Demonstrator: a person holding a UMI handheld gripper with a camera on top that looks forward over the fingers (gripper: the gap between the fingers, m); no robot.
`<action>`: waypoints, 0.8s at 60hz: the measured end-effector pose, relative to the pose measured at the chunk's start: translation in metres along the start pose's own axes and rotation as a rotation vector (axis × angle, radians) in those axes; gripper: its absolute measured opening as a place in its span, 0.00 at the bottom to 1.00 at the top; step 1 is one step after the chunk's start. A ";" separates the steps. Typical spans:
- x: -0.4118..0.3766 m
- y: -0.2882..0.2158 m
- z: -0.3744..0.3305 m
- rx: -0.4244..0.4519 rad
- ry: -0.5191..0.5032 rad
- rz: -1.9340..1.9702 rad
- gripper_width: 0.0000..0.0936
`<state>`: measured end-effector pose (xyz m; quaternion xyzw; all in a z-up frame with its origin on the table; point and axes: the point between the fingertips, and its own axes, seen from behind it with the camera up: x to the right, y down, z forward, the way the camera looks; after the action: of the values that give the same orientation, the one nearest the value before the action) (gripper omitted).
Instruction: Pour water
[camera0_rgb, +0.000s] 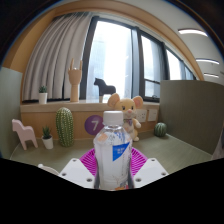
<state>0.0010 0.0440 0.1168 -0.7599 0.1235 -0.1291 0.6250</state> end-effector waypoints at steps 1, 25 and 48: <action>0.000 0.005 0.000 -0.008 0.001 -0.003 0.41; 0.005 0.014 -0.008 0.021 -0.018 0.050 0.67; -0.010 0.089 -0.083 -0.163 -0.092 -0.022 0.83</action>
<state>-0.0399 -0.0450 0.0447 -0.8146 0.0966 -0.0905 0.5648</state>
